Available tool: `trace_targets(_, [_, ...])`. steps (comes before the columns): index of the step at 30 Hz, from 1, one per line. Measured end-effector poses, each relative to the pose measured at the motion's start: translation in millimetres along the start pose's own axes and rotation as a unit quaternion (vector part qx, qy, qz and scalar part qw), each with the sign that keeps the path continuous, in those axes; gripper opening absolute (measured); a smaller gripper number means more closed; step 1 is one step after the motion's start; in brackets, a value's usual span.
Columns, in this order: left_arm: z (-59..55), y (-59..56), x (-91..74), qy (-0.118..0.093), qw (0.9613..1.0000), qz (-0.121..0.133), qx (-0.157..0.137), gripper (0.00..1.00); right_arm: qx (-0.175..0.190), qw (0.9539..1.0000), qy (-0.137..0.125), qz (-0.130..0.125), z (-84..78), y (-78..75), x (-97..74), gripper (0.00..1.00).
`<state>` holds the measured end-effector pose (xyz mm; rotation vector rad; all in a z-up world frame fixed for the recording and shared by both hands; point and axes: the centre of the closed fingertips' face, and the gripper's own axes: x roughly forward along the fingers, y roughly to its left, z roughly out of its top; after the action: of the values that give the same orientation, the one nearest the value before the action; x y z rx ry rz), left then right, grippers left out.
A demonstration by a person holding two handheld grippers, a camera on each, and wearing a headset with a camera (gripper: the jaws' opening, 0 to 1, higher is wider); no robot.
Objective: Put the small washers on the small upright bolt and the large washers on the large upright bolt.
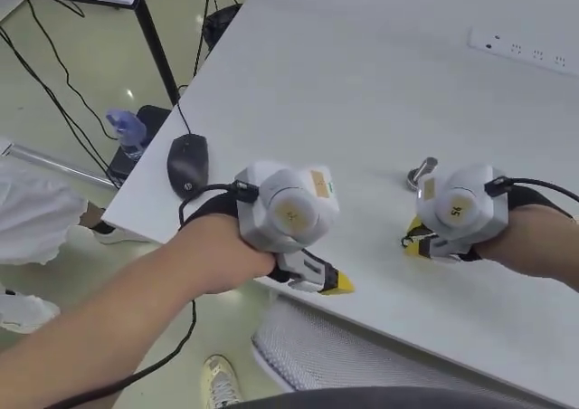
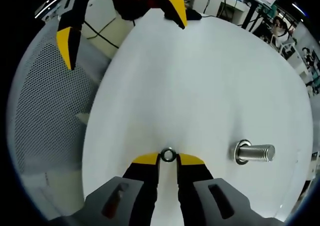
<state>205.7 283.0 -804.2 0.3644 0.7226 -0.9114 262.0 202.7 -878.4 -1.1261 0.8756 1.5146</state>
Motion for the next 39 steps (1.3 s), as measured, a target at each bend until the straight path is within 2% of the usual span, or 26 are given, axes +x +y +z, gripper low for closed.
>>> trace_targets(9, [-3.1,-3.1,-0.2,0.004,1.0,-0.001,-0.001,0.76,0.014,0.9995,0.029,0.0,0.6,-1.1,-0.1,0.13])
trace_targets(15, [-2.7,-2.9,-0.1,0.003,1.0,0.0,-0.002,0.75,0.044,0.9989,0.015,0.0,-0.5,-2.3,-0.6,0.12])
trace_targets(21, [-3.0,-1.1,0.9,0.004,1.0,0.001,-0.004,0.75,0.057,0.9983,0.012,-0.004,-7.5,-2.6,-6.1,0.12])
trace_targets(31, [-5.1,-0.4,4.8,0.004,0.9999,0.003,-0.009,0.77,0.108,0.994,0.003,-0.018,-30.9,-2.6,-44.0,0.12])
trace_targets(39, [2.4,1.9,5.6,-0.005,0.9999,0.005,-0.011,0.79,0.139,0.9895,-0.001,-0.041,-64.4,-1.6,-71.6,0.12])
